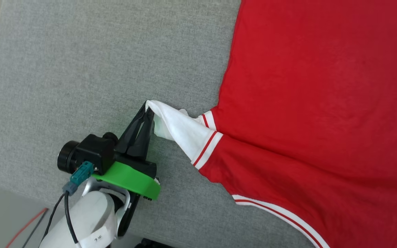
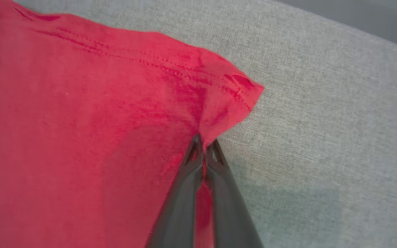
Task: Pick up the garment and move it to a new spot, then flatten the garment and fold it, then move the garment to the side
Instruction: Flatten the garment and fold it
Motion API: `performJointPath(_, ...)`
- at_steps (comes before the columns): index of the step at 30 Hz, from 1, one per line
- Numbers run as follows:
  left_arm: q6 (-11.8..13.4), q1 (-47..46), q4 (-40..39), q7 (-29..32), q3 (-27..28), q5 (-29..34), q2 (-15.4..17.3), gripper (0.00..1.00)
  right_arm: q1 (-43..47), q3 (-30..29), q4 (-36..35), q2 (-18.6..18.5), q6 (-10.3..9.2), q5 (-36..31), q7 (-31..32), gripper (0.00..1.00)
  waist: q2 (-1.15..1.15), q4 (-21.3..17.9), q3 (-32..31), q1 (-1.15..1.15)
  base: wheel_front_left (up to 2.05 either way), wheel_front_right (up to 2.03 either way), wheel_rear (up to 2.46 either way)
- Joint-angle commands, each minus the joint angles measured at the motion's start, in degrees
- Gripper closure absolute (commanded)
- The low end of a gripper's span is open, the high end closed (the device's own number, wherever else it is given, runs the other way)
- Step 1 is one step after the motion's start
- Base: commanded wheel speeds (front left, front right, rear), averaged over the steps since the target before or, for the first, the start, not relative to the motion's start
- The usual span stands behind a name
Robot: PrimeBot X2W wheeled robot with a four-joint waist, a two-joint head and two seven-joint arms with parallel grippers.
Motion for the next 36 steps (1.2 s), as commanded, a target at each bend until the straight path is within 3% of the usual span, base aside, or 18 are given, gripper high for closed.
performJointPath(1,0.1,0.9,0.2,-0.3,0.5,0.9,0.2,1.0,1.3,0.3,0.3,0.2,-0.03,0.7,-1.3,1.0,0.0,-2.0,-3.3,-0.01,0.0,0.0,0.0)
performJointPath(6,0.5,3.1,0.6,-0.3,1.3,0.6,0.8,1.0,3.0,2.5,-2.0,-2.3,-0.03,3.7,-5.8,1.0,0.0,-4.1,-8.4,-0.01,0.0,0.0,0.0)
performJointPath(10,1.4,5.5,0.7,-0.2,1.9,0.0,1.7,1.0,8.3,5.0,-6.7,-6.8,-0.03,8.3,-9.4,1.0,0.0,-6.2,-12.3,-0.01,0.0,0.0,0.0)
performJointPath(15,2.6,8.4,0.6,-0.1,3.0,-1.1,3.0,1.0,20.5,4.6,-14.5,-13.2,-0.03,14.5,-15.2,1.0,0.0,-9.2,-16.3,-0.01,0.0,0.0,0.0)
performJointPath(22,4.0,12.3,0.3,-0.1,4.7,-2.3,4.7,1.0,41.4,0.1,-24.1,-17.6,-0.03,17.6,-21.6,1.0,0.0,-13.1,-19.5,-0.01,0.0,0.0,0.0)
performJointPath(27,5.1,14.5,-0.4,-0.2,6.0,-2.9,5.5,1.0,55.6,-4.7,-29.8,-16.9,-0.03,18.1,-23.5,1.0,0.0,-15.4,-20.2,-0.01,0.0,0.0,0.0)
performJointPath(36,5.1,15.0,-0.5,0.1,5.7,-3.0,5.5,1.0,76.1,-10.8,-31.9,-7.0,-0.03,17.3,-22.8,1.0,0.0,-15.6,-20.2,-0.01,0.0,0.0,0.0)
